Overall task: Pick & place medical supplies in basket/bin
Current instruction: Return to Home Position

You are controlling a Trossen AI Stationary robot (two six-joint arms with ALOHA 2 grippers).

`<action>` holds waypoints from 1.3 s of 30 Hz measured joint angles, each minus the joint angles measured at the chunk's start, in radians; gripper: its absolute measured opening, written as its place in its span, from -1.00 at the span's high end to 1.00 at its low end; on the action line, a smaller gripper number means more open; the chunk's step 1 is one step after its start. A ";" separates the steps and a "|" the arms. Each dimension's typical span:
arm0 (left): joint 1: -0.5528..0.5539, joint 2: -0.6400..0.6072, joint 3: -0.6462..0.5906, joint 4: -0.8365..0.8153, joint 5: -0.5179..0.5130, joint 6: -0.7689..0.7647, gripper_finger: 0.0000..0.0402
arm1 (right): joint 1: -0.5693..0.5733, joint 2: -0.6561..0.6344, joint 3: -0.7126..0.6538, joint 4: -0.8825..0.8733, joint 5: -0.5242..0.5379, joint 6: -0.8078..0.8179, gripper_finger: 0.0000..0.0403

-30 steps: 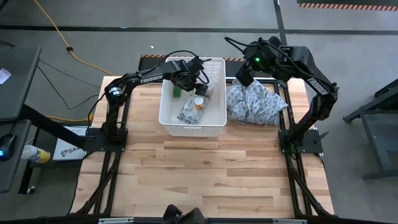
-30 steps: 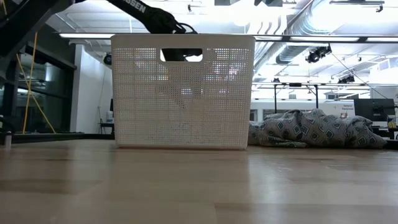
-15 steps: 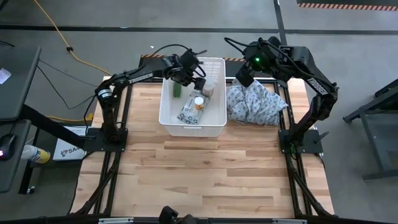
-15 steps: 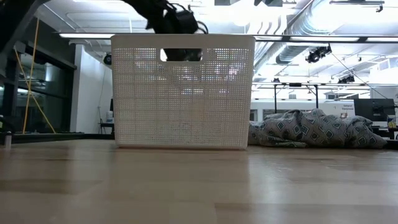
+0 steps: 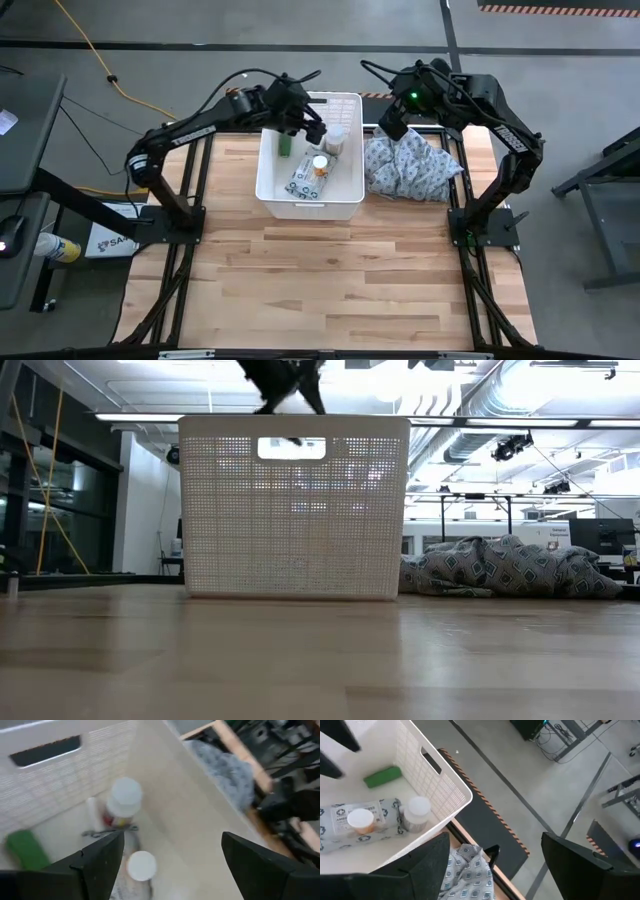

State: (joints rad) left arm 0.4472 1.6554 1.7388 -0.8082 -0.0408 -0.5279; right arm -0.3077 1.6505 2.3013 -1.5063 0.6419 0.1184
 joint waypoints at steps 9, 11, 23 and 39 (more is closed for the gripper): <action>-0.091 -0.097 0.000 0.011 -0.047 0.002 -0.83 | 0.000 0.000 0.000 0.000 0.050 -0.075 -0.51; -0.118 -0.116 0.000 0.011 -0.063 0.012 -0.83 | 0.000 0.000 0.000 -0.004 0.080 -0.075 -0.51; -0.246 -0.205 -0.001 0.000 -0.073 0.087 -0.83 | 0.000 -0.018 0.000 -0.064 0.176 -0.043 -0.51; -0.465 -0.323 -0.002 -0.031 -0.161 0.119 -0.81 | 0.000 -0.254 0.000 -0.065 -0.027 -0.038 -0.51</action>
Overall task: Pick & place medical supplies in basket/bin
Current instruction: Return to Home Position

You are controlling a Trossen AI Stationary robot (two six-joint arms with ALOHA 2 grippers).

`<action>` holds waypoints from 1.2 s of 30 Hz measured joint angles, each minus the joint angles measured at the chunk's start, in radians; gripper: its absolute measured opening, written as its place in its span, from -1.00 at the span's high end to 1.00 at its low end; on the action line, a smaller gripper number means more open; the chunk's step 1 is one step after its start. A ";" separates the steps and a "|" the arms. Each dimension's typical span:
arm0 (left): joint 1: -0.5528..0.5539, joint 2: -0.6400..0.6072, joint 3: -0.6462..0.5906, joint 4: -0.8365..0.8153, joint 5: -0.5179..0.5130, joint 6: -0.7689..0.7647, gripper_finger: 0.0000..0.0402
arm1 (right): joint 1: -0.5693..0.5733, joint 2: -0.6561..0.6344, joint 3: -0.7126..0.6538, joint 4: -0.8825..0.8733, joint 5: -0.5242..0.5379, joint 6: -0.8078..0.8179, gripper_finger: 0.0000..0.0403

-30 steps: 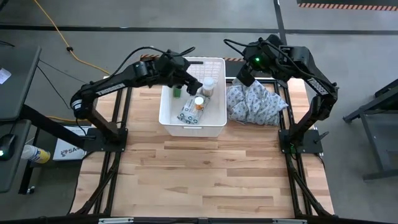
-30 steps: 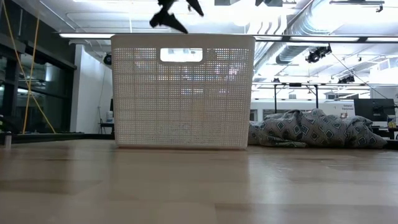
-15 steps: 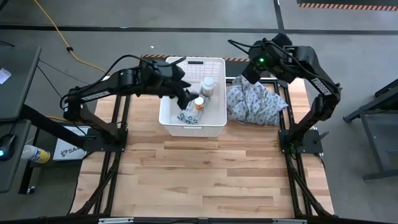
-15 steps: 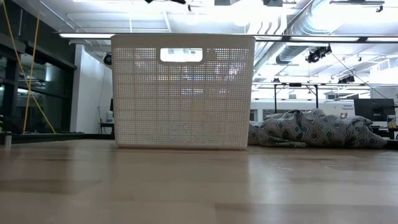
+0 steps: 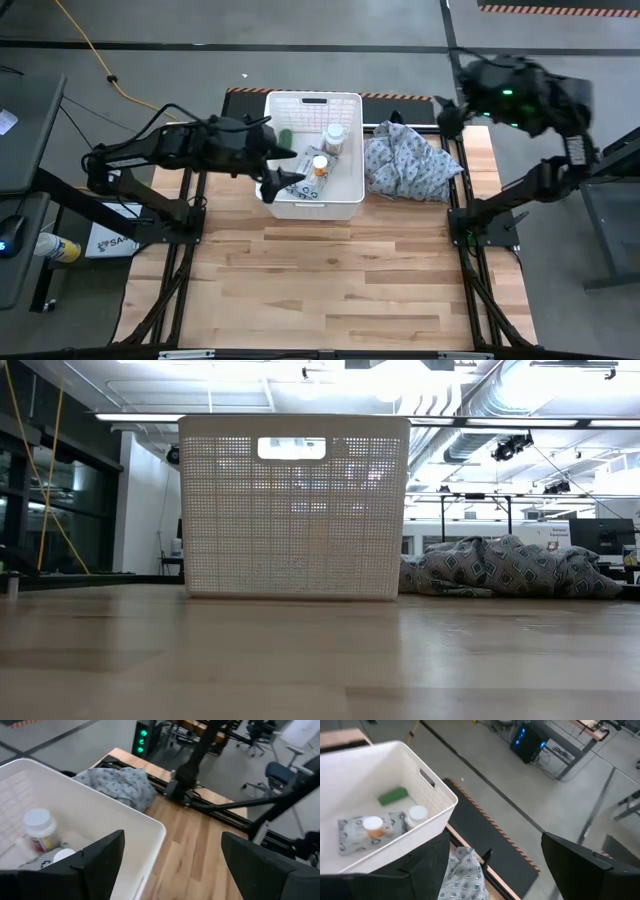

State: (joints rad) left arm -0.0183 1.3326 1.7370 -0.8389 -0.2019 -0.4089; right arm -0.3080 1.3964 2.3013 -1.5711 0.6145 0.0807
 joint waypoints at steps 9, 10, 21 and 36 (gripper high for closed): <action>-0.146 -0.043 0.000 -0.001 -0.081 0.012 -0.83 | 0.000 -0.125 0.000 0.000 -0.027 0.001 -0.51; -0.165 -0.047 0.000 -0.002 -0.097 0.011 -0.82 | 0.000 -0.134 0.000 0.000 -0.027 0.001 -0.51; -0.335 -0.071 0.001 -0.009 -0.253 0.009 -0.83 | 0.000 -0.359 -0.336 0.023 -0.026 0.092 -0.51; -0.356 -0.221 -0.204 0.018 -0.339 -0.007 -0.82 | 0.000 -0.804 -0.832 0.377 -0.193 0.136 -0.51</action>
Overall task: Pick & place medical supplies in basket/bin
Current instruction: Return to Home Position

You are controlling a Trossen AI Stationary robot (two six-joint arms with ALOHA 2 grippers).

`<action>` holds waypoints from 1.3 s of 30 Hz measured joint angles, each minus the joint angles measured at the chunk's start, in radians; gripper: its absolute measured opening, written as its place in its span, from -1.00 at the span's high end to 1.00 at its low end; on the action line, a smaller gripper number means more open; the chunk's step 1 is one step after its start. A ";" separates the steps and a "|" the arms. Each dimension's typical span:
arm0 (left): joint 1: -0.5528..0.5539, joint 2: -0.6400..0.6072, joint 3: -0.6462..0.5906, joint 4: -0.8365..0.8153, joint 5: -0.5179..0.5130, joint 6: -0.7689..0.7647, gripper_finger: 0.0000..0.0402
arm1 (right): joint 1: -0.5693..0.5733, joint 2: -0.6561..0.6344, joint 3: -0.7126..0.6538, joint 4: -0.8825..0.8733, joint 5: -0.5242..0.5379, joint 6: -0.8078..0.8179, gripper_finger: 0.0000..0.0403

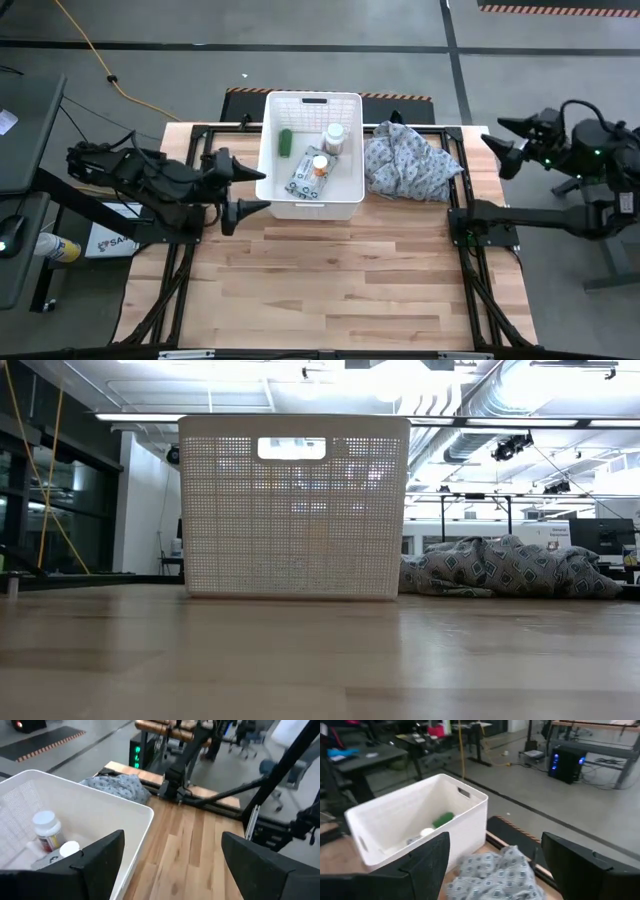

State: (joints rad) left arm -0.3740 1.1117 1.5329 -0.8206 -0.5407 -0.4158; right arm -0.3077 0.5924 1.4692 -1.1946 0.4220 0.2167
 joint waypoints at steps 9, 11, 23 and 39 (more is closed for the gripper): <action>0.000 -0.325 -0.470 0.332 0.064 0.009 -0.83 | 0.000 -0.110 -0.098 0.070 -0.096 0.003 -0.51; 0.000 -0.394 -0.558 0.405 0.072 0.016 -0.82 | 0.000 -0.115 -0.112 0.078 -0.100 -0.013 -0.51; 0.001 -0.619 -0.824 0.492 0.133 0.054 -0.83 | 0.000 -0.116 -0.144 0.043 0.041 0.049 -0.51; 0.000 -0.807 -0.990 0.477 0.143 0.078 -0.82 | 0.000 -0.116 -0.143 0.056 -0.257 -0.042 -0.51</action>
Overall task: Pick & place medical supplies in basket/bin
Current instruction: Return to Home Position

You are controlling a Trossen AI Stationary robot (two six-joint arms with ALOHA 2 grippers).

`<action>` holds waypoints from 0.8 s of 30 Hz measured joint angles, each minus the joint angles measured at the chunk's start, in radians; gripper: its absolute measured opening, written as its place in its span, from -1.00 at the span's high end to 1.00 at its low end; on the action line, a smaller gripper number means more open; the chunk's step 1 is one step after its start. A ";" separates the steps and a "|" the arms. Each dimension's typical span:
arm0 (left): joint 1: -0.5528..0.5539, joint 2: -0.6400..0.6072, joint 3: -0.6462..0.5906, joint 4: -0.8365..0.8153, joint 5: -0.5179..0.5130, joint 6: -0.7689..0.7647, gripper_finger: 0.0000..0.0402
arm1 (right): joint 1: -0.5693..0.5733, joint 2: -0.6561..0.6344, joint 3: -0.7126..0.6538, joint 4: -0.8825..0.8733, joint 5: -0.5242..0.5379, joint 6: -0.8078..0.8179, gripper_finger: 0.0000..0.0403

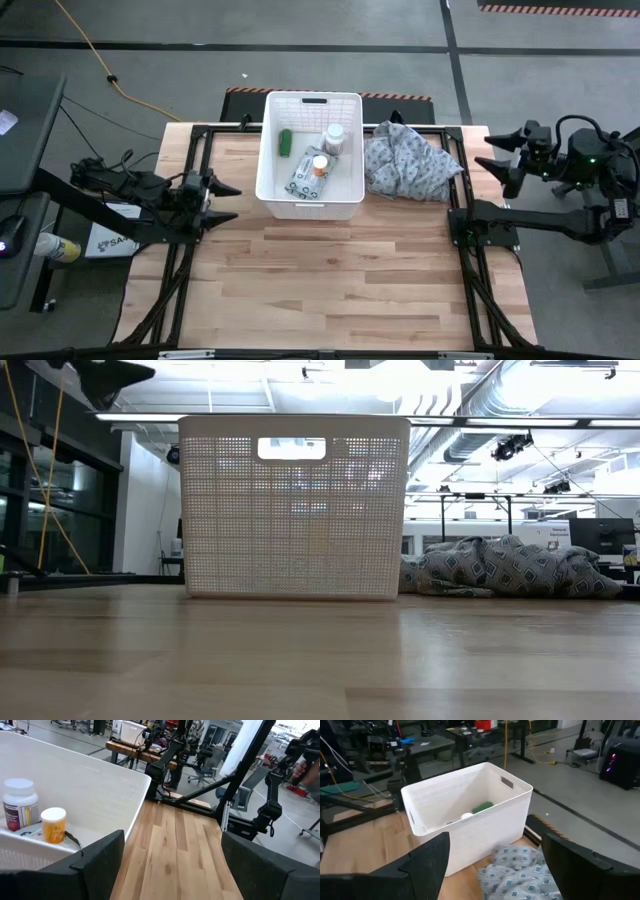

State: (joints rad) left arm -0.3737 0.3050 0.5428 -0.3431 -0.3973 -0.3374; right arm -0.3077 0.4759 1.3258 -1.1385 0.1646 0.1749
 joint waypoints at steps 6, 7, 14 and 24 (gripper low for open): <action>0.000 -0.087 -0.063 0.004 0.001 -0.008 -0.81 | 0.000 0.000 0.000 -0.004 0.001 -0.038 -0.51; 0.000 -0.102 -0.074 0.004 0.001 -0.008 -0.82 | 0.000 0.000 0.000 -0.013 0.002 -0.049 -0.51; 0.000 -0.191 -0.122 0.003 0.001 -0.009 -0.82 | 0.000 -0.044 0.000 -0.072 0.020 -0.061 -0.51; 0.000 -0.280 -0.182 -0.005 0.002 -0.011 -0.82 | 0.000 -0.238 0.000 -0.118 0.004 -0.022 -0.51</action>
State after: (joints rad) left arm -0.3737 0.0246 0.3608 -0.3480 -0.3952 -0.3481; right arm -0.3077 0.2378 1.3262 -1.2566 0.1691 0.1531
